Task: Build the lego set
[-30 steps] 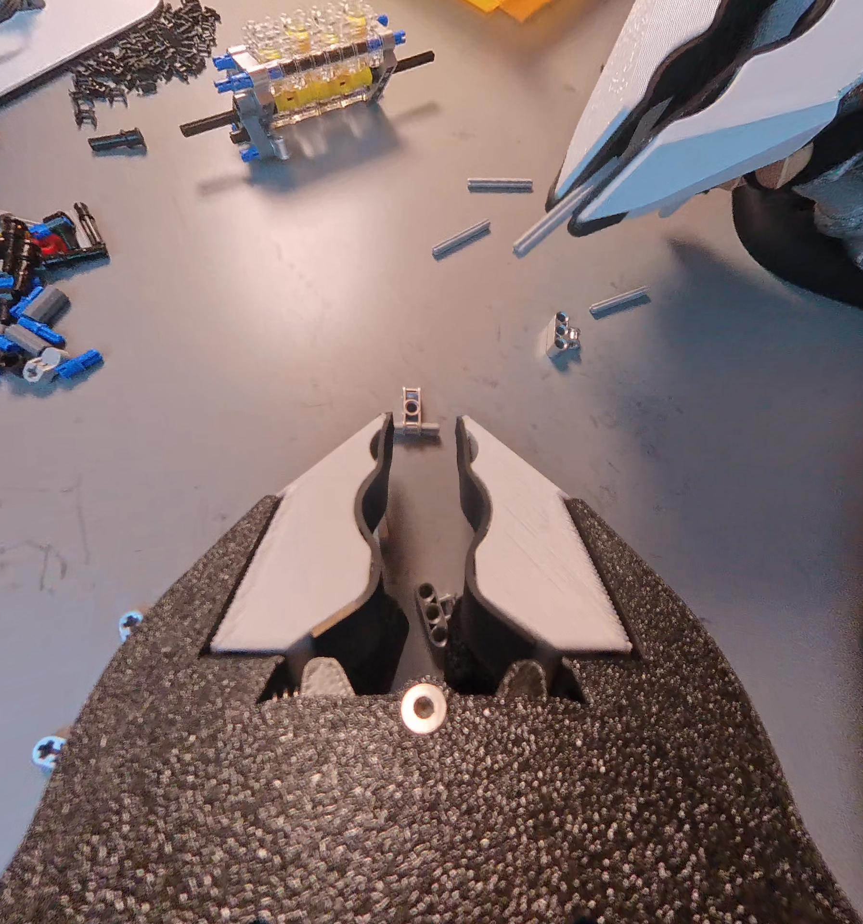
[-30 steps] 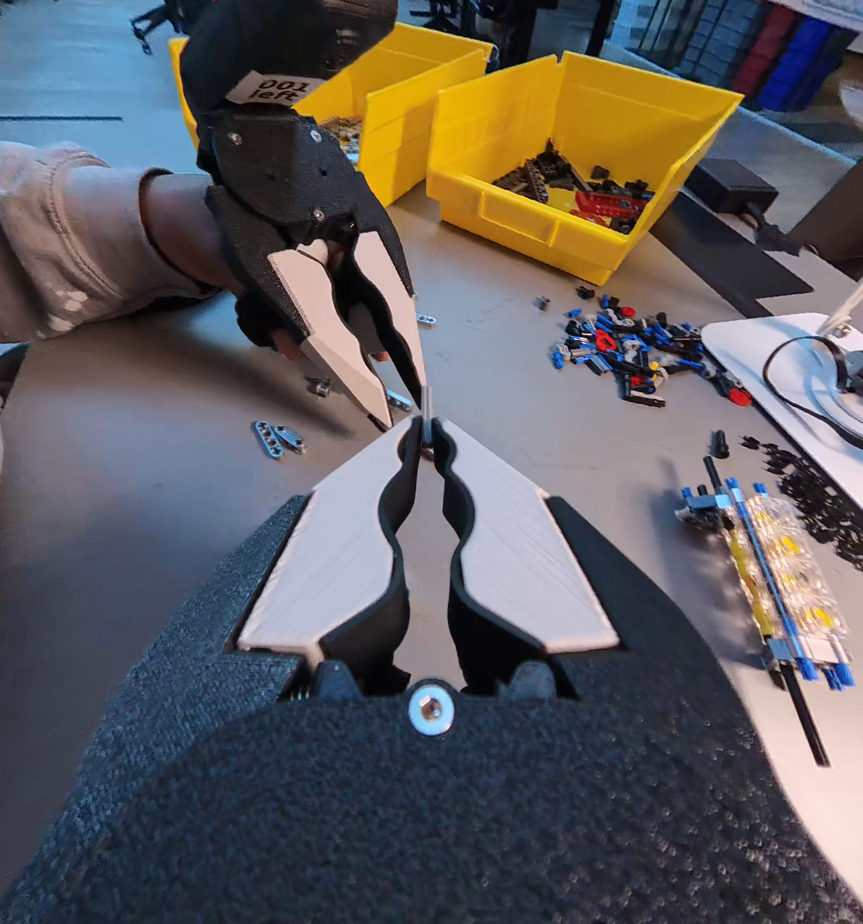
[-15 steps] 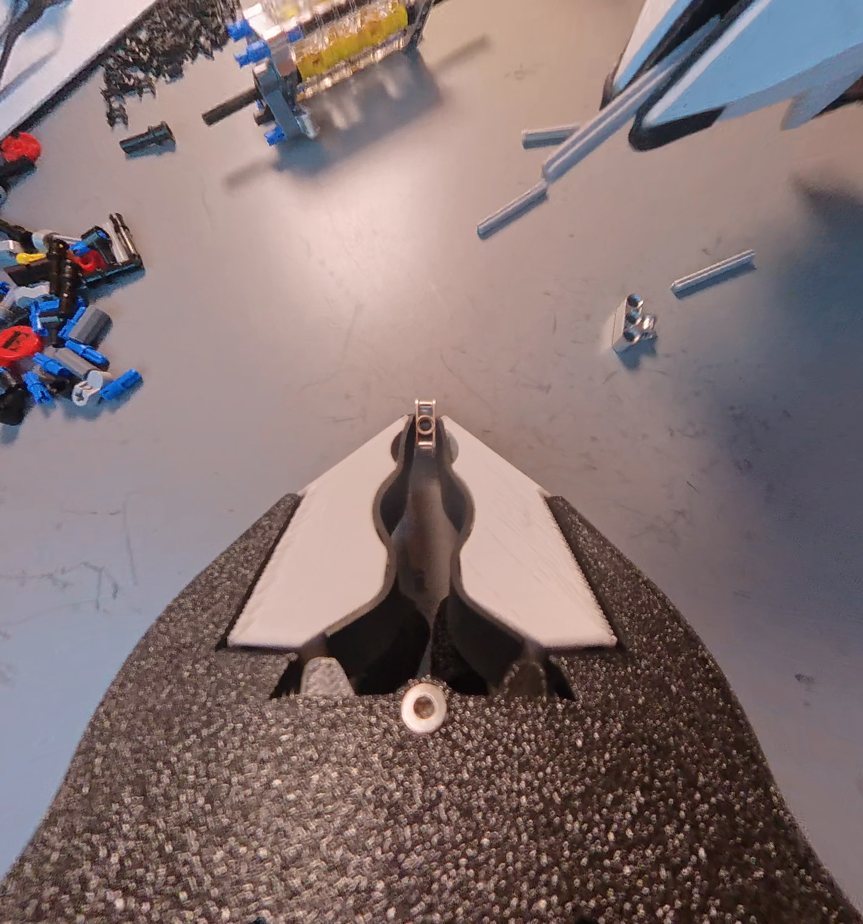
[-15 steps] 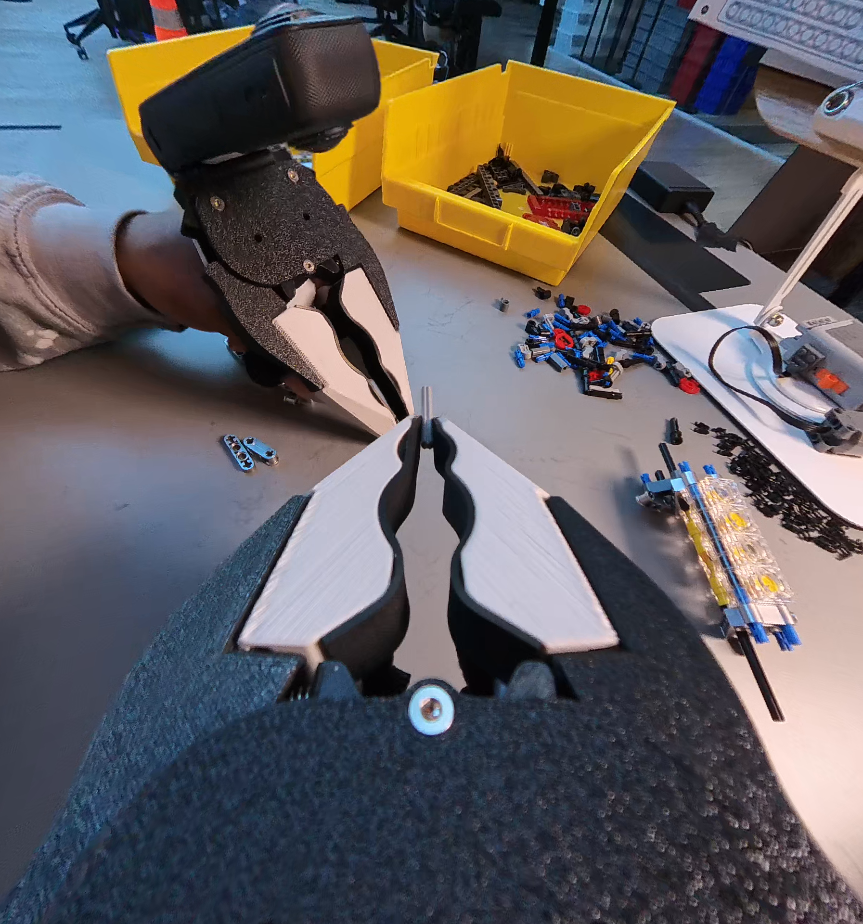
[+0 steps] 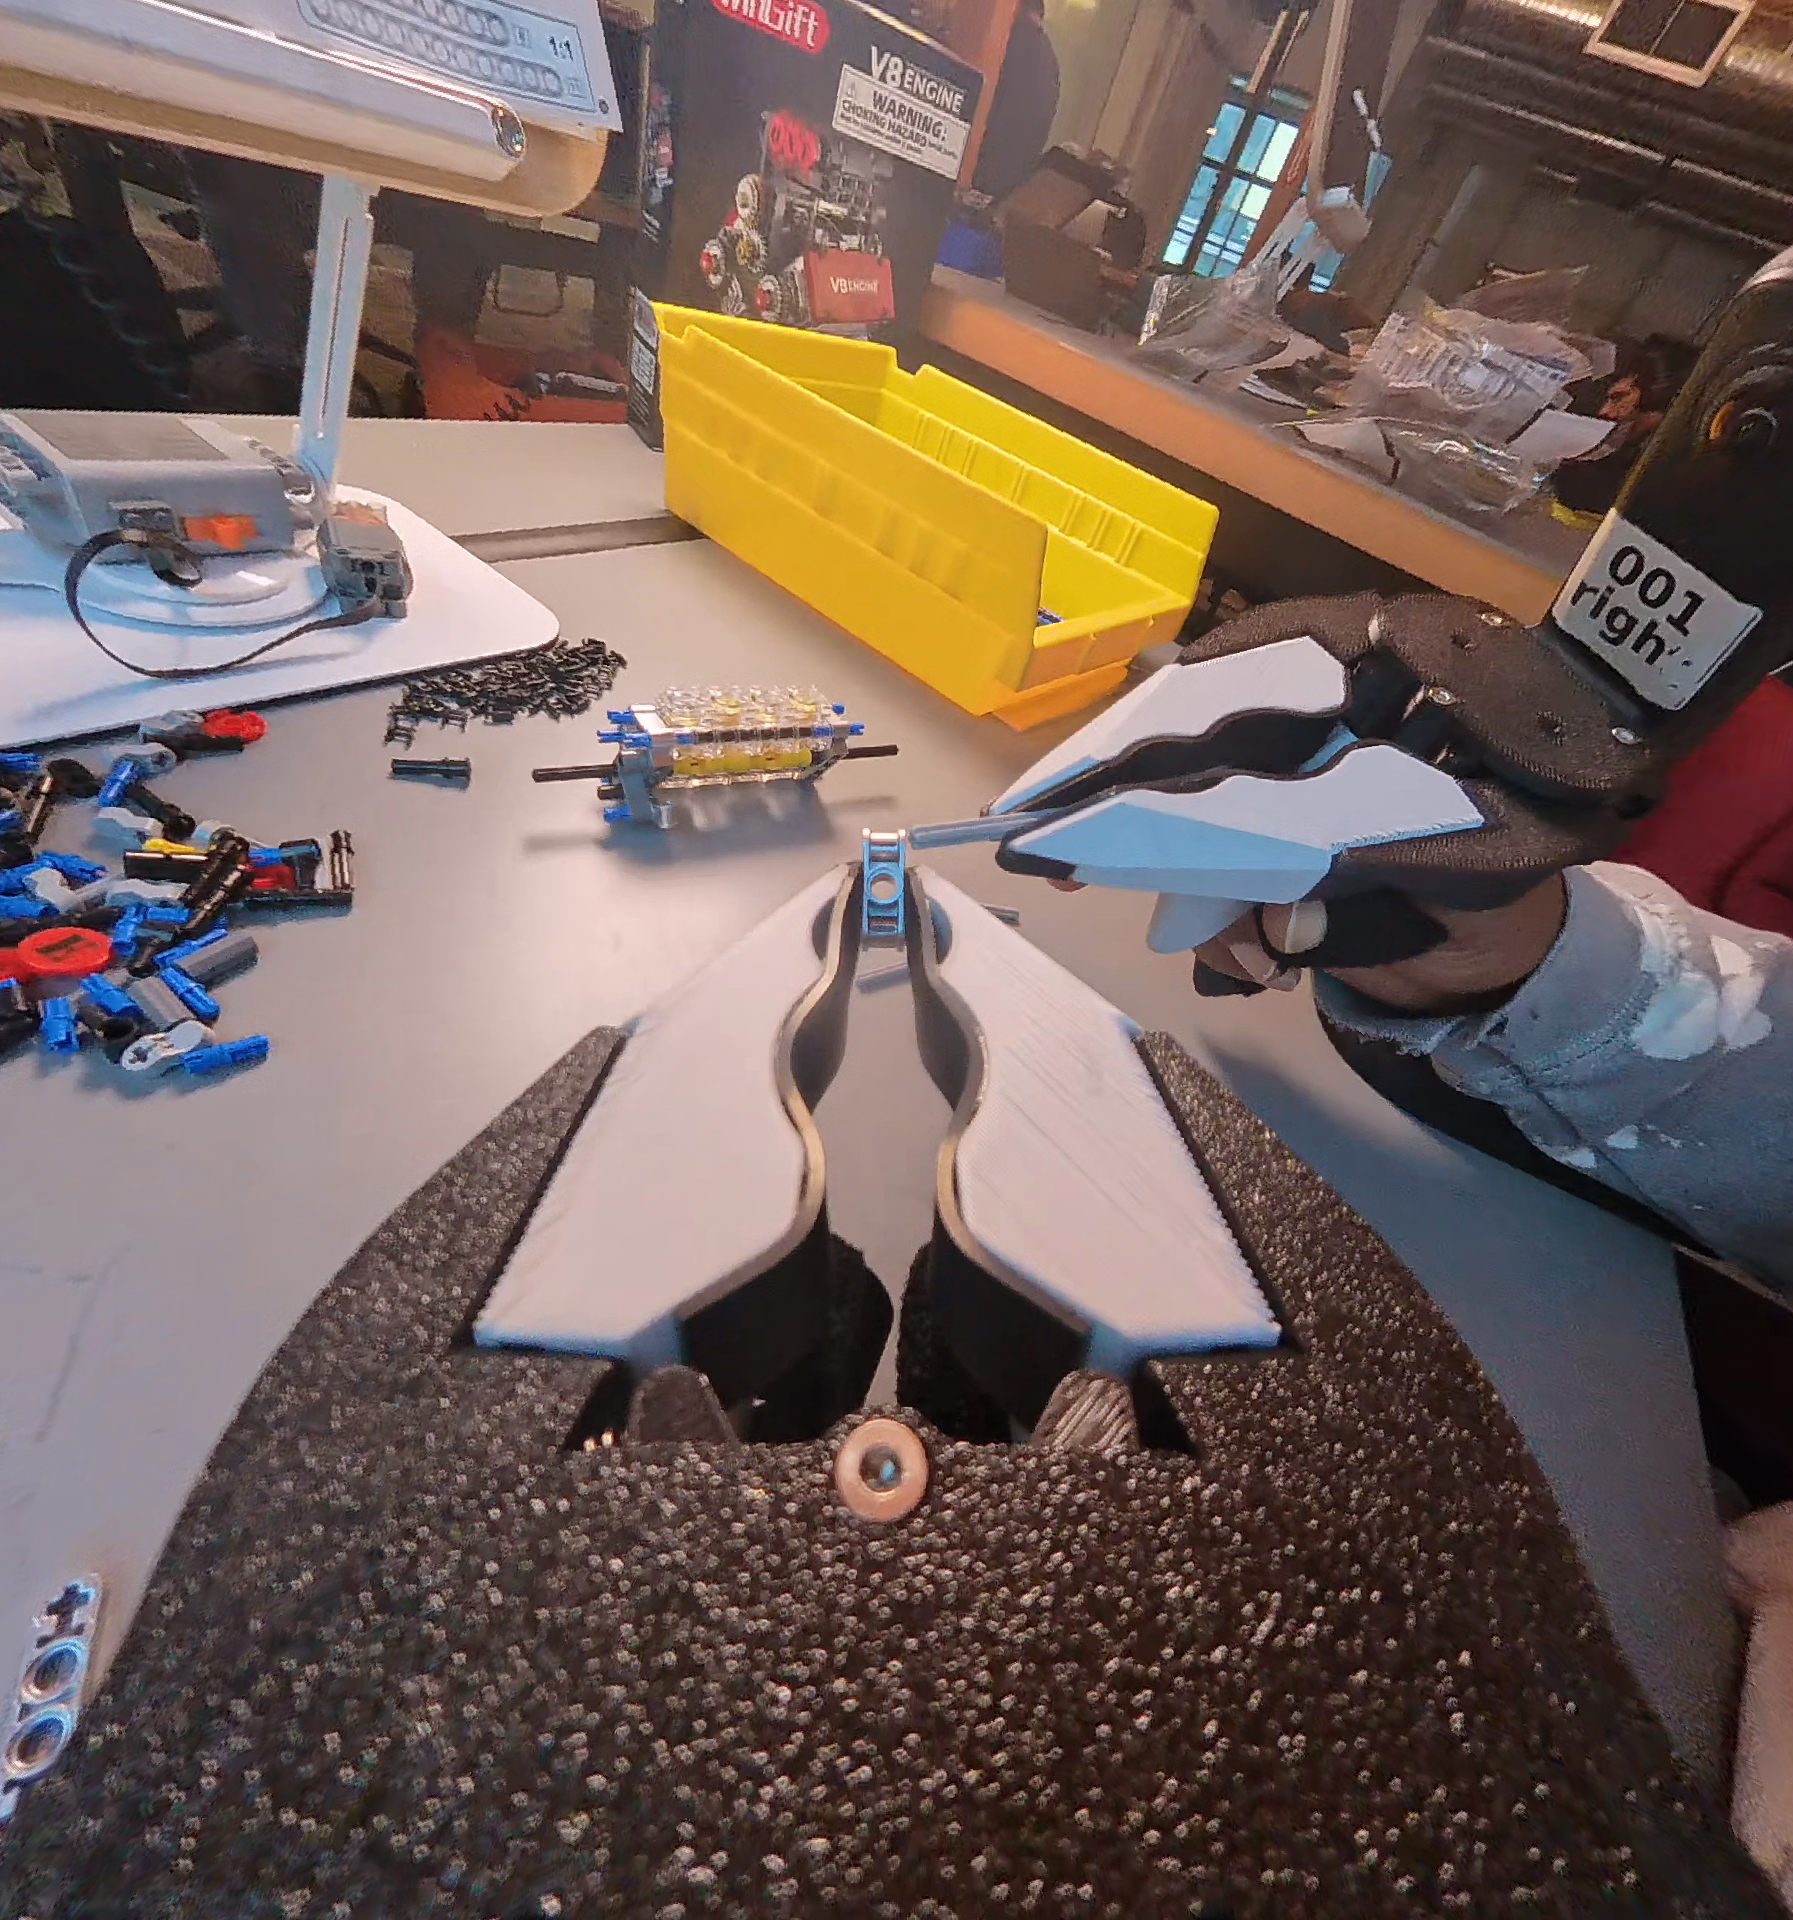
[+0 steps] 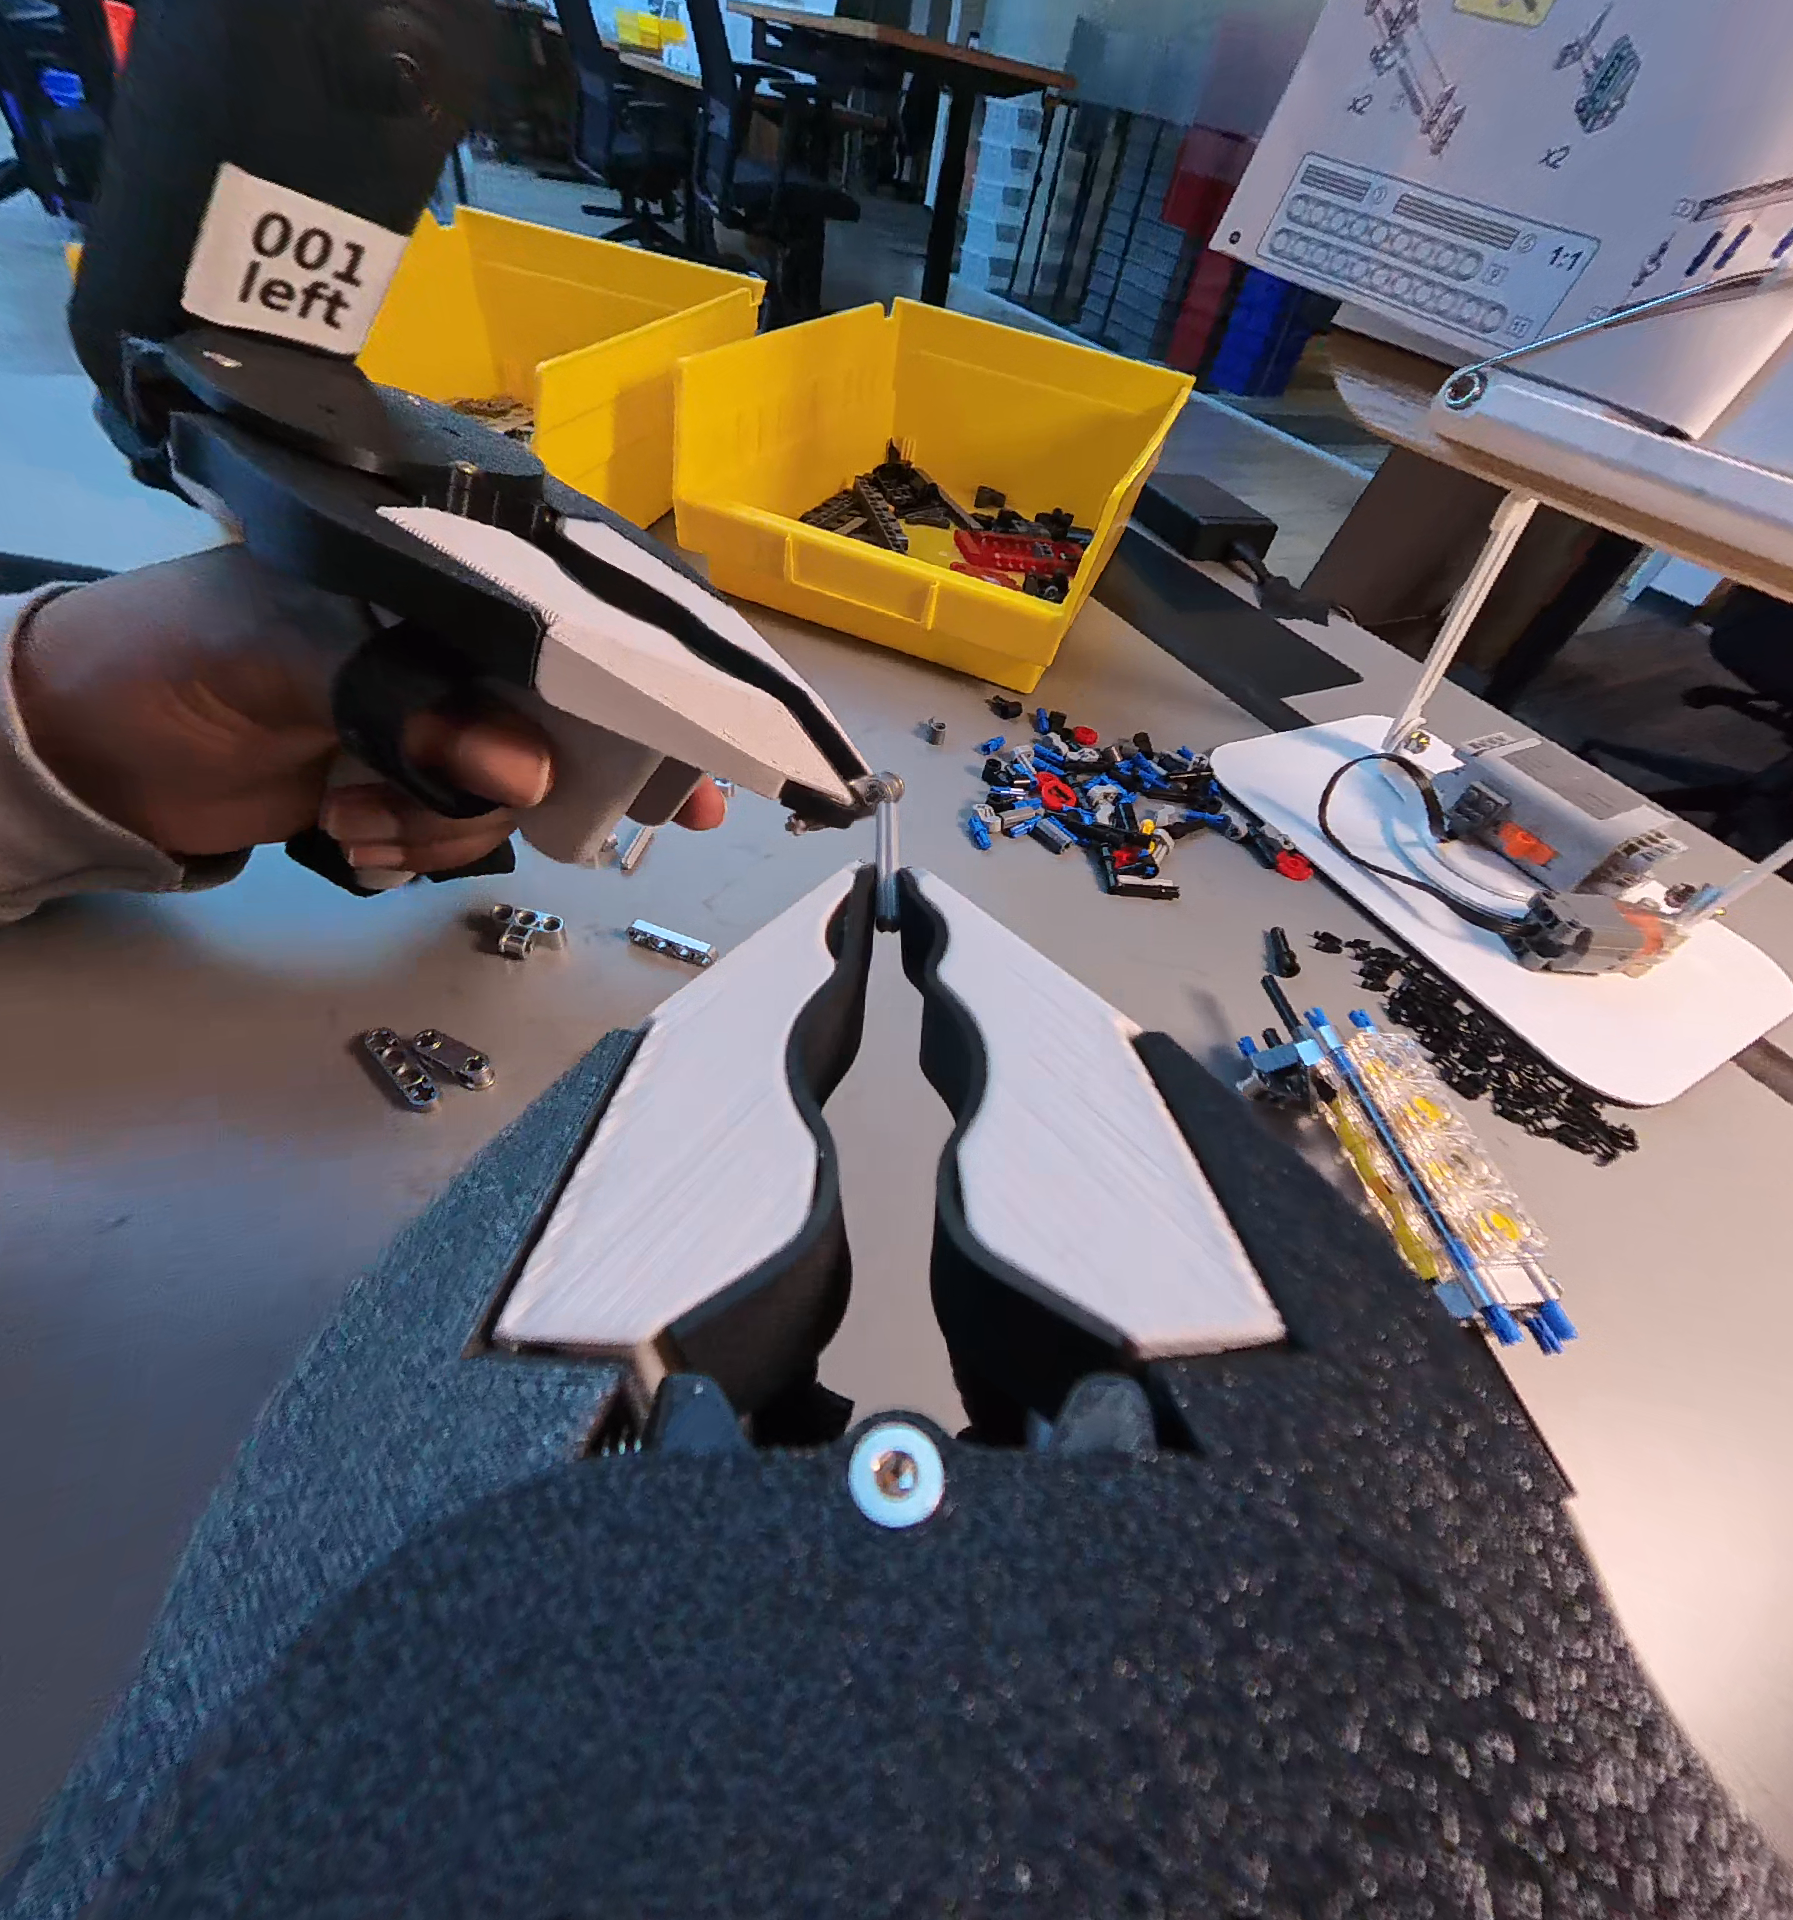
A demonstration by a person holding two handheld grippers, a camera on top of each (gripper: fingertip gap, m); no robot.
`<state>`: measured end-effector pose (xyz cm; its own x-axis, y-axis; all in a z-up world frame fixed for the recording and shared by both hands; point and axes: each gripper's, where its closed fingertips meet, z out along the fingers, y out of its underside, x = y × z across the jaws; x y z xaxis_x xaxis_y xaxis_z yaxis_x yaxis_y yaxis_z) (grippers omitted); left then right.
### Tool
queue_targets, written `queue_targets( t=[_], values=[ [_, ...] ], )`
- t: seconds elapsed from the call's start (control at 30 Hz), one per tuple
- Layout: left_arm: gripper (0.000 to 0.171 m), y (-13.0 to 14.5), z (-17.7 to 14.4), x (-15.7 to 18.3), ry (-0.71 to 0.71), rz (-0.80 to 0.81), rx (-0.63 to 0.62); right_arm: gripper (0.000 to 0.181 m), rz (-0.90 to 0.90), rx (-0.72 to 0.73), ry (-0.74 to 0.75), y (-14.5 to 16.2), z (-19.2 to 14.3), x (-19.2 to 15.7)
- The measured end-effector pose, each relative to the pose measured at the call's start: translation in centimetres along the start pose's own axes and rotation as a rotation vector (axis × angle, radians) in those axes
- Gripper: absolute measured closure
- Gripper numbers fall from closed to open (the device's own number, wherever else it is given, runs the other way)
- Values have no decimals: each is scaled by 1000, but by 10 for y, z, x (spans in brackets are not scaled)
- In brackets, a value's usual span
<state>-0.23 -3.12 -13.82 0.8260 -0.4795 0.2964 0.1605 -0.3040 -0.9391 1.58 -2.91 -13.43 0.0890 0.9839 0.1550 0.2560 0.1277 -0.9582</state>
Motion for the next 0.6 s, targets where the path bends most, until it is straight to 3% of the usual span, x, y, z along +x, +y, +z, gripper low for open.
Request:
queue_targets(
  t=[0.33, 0.6],
  values=[
    [166, -10, 5, 2, -98, 86, 50, 180, 32, 25, 52, -6, -1, 3],
    [166, -27, 2, 9, -204, 281, 129, 180, 331, 157, 15, -23, -5, 4]
  ],
)
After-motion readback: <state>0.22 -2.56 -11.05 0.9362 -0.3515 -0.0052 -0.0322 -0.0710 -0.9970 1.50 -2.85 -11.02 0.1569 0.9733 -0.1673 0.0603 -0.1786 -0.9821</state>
